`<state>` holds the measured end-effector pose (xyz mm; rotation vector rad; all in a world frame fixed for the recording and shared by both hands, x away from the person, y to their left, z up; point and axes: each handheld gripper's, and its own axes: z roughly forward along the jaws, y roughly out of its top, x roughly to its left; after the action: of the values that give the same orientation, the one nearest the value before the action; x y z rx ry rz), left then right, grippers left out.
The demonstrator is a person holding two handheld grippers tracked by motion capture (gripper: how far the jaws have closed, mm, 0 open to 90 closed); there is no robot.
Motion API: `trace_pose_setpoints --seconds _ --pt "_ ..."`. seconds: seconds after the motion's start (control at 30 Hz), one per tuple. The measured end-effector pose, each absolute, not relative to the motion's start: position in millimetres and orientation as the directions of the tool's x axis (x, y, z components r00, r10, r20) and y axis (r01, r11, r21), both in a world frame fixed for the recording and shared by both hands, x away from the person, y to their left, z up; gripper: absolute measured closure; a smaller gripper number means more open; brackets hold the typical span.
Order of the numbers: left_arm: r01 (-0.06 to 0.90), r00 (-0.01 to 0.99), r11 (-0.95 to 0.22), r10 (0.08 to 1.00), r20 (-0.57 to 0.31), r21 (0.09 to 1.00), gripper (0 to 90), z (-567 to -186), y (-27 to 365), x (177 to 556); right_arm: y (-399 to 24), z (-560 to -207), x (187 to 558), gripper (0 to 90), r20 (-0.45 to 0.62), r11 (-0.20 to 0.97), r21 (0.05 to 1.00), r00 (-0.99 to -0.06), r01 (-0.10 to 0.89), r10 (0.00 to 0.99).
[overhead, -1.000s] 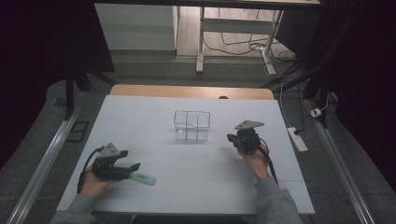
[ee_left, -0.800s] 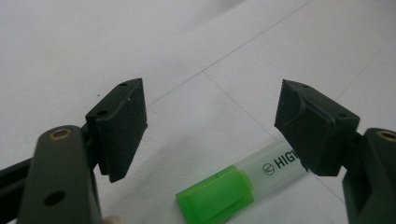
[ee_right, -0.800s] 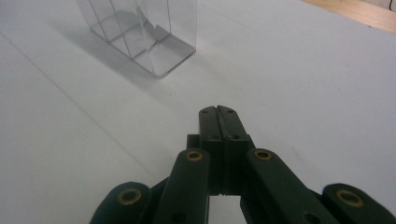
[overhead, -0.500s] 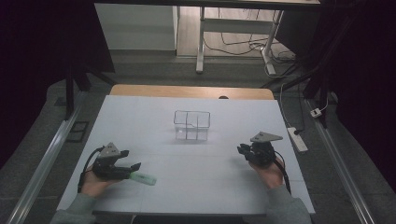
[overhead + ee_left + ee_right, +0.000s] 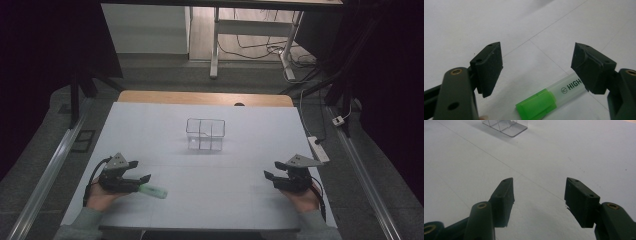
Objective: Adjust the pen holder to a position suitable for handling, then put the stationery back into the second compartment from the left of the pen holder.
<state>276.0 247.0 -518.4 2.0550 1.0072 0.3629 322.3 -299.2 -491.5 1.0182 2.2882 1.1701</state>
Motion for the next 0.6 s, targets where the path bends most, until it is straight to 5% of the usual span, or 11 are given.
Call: trace_pose_setpoints --seconds 0.6 --pt "0.52 0.65 -0.38 0.757 -0.066 0.765 25.2 -509.6 251.6 276.3 -299.6 -496.6 324.6 37.1 -0.028 0.419 0.797 -0.666 0.435 0.745"
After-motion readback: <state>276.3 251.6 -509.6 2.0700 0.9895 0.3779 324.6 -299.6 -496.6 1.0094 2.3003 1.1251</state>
